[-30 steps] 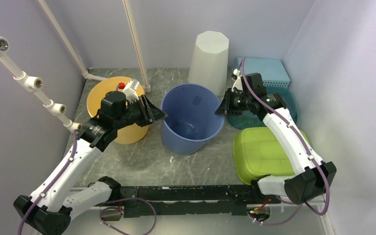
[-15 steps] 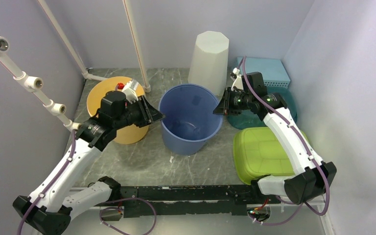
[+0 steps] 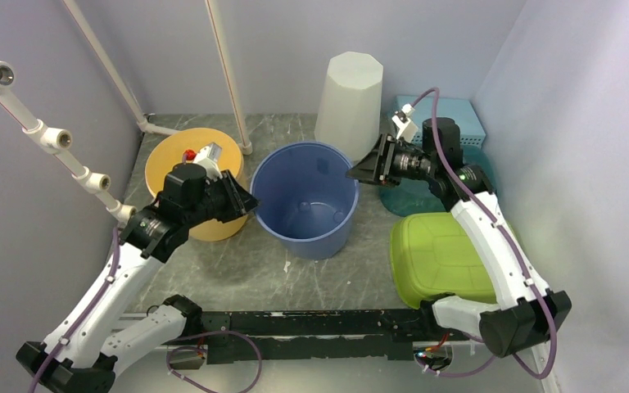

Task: Turn the large container upside down

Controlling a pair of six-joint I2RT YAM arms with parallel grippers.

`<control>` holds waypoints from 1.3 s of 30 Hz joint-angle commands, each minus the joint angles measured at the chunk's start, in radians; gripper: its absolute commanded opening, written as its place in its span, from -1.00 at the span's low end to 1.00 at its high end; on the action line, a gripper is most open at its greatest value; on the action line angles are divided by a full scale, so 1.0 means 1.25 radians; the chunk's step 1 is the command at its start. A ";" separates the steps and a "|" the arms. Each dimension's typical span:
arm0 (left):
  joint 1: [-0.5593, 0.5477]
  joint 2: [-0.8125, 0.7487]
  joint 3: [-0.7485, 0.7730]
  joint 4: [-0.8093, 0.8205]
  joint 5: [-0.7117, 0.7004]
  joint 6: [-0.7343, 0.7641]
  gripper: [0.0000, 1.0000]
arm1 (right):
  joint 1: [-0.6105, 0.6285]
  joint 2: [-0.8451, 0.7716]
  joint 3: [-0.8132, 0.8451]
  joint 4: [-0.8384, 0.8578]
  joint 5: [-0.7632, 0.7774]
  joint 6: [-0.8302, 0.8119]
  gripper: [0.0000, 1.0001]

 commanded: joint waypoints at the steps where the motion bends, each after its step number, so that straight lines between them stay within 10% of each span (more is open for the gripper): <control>1: -0.005 -0.003 -0.048 -0.018 -0.023 0.005 -0.95 | -0.016 -0.052 -0.040 0.196 -0.150 0.142 -0.04; 22: -0.005 0.007 -0.051 0.051 -0.003 0.013 -0.95 | -0.001 0.016 0.020 0.049 -0.058 0.057 -0.31; 39: -0.005 0.015 -0.049 0.059 0.005 0.016 -0.95 | 0.011 0.008 0.009 0.121 -0.130 0.081 -1.00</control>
